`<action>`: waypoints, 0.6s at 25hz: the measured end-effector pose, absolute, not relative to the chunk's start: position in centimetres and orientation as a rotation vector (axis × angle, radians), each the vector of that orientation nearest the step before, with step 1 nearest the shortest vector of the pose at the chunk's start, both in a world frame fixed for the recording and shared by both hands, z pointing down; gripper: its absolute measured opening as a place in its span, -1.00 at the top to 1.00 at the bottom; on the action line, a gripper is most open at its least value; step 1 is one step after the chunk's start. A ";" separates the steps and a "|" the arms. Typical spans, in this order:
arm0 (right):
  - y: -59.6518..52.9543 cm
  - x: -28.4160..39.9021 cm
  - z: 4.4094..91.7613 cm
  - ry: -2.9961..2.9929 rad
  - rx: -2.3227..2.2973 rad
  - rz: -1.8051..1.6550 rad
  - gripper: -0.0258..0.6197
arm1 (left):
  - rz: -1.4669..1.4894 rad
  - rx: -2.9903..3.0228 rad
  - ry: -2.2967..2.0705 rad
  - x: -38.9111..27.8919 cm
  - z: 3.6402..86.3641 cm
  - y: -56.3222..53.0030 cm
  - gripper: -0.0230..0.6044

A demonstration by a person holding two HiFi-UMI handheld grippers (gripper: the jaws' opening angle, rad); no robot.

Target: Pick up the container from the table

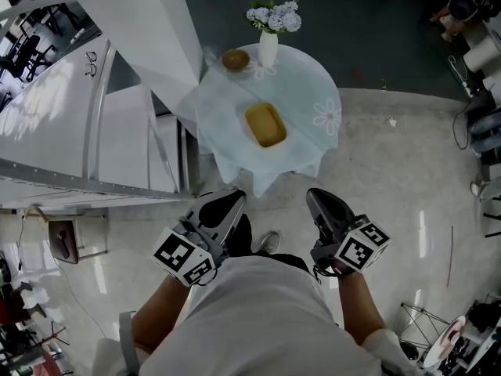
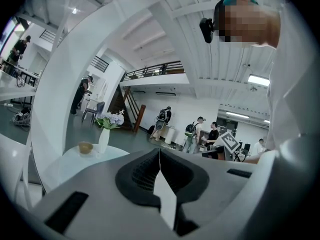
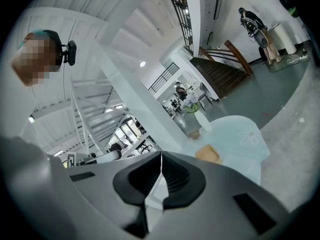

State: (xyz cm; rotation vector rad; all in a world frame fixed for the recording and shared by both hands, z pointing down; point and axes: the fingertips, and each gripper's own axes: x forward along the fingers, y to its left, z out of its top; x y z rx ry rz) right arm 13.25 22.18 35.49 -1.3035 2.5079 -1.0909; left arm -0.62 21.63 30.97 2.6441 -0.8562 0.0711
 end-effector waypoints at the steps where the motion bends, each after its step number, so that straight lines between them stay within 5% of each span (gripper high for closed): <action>1: 21.5 13.1 35.6 2.507 -1.306 -1.093 0.85 | 0.071 2.644 -0.852 -0.7 31.0 20.9 0.86; 15: 10.6 10.7 37.2 2.505 -1.357 -1.134 0.85 | 0.082 2.604 -0.798 -2.6 33.5 8.9 0.86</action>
